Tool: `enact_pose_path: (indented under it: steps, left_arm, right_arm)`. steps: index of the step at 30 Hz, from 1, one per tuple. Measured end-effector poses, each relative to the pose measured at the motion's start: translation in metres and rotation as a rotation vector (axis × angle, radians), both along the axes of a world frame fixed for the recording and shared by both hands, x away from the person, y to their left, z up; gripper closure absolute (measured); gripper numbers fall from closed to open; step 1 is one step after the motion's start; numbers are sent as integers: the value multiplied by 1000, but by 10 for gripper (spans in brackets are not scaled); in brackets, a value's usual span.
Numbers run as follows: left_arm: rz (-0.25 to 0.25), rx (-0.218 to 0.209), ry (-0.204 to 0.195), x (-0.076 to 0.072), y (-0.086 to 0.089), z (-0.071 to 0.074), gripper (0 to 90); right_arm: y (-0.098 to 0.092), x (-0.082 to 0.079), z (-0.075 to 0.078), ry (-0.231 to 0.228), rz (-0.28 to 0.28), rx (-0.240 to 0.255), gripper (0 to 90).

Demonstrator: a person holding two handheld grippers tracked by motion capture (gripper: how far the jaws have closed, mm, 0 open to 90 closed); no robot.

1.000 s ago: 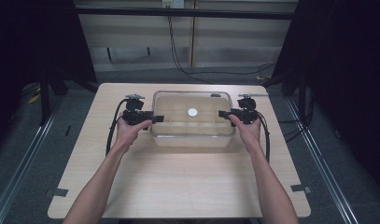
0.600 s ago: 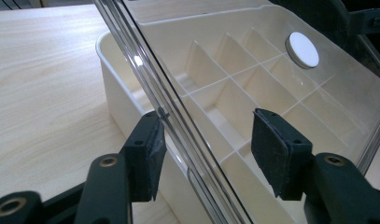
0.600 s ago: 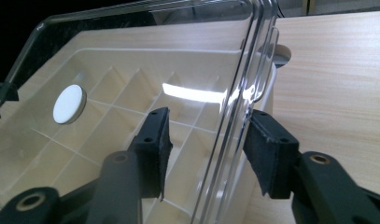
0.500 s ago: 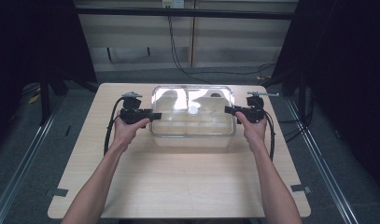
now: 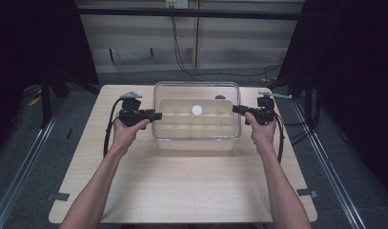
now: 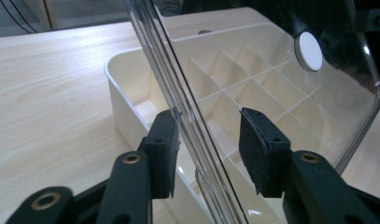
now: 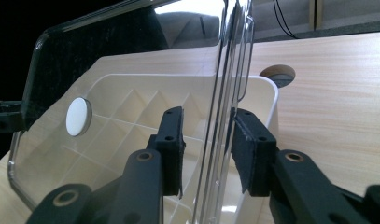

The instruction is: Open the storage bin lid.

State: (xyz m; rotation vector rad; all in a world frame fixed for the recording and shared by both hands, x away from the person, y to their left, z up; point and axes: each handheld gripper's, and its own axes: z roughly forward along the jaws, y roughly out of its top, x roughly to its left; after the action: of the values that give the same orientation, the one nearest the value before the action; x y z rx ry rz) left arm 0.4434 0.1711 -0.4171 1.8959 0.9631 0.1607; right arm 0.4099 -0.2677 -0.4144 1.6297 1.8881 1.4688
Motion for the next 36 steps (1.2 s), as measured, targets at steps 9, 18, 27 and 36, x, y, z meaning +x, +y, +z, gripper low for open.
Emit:
enact_pose_path:
  steps: [9, 18, 27, 36]
  left_arm:
    - [-2, 2, -36, -7, 2, 7, 625]
    - [-13, -4, -54, -12, 3, 11, 650]
    - [-13, -13, -67, -18, 6, 15, 672]
    - [-11, -35, -83, -24, 9, 20, 705]
  right_arm:
    - [-1, -8, 9, -26, 8, -5, 684]
    - [-1, -15, 14, -55, 11, -7, 686]
    - [-3, -22, 21, -62, 14, 16, 720]
    - [-1, -26, 25, -72, 14, 14, 719]
